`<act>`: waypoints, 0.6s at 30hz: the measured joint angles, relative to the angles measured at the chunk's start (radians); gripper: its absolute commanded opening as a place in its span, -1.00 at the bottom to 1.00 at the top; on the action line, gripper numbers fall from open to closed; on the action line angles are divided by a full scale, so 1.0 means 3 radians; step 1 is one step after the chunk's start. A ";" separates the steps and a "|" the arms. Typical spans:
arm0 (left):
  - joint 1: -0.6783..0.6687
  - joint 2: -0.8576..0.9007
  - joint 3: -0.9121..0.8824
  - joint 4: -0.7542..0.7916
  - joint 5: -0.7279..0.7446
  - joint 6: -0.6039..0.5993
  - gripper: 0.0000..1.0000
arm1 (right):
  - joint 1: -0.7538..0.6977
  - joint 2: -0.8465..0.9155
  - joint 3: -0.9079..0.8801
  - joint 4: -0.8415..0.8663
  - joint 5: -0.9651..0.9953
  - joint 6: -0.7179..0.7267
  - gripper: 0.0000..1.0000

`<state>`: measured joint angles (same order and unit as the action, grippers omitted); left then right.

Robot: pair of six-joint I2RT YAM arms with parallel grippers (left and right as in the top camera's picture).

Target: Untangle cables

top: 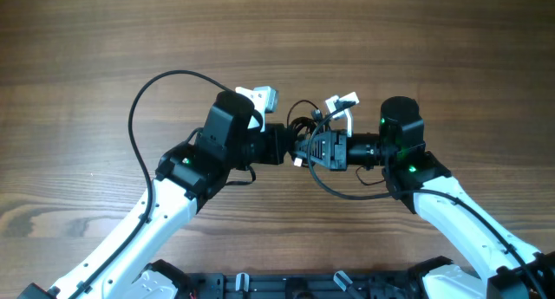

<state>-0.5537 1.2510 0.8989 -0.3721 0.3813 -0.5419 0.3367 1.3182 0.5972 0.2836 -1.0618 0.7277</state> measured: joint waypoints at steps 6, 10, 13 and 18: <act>0.0004 0.0000 0.0000 -0.0005 -0.0038 0.0038 -0.92 | -0.0029 -0.0003 0.0000 -0.0017 0.0612 0.0048 -0.91; 0.0004 0.0005 0.0000 0.0014 -0.0003 -0.0134 -0.92 | -0.0034 -0.0006 0.0000 -0.0018 0.0978 0.0131 -0.91; 0.0004 0.0010 -0.0001 0.0108 0.0013 -0.0528 -0.92 | -0.0034 -0.0006 0.0000 -0.0015 0.1213 0.0170 -0.90; 0.0003 0.0029 -0.0001 0.0423 0.0032 -0.1072 -0.92 | 0.0015 -0.0006 0.0000 -0.0018 0.1325 0.0183 -0.88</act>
<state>-0.5529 1.2598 0.8986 -0.2451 0.3908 -0.8635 0.3412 1.3163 0.5972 0.2783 -0.6643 0.7826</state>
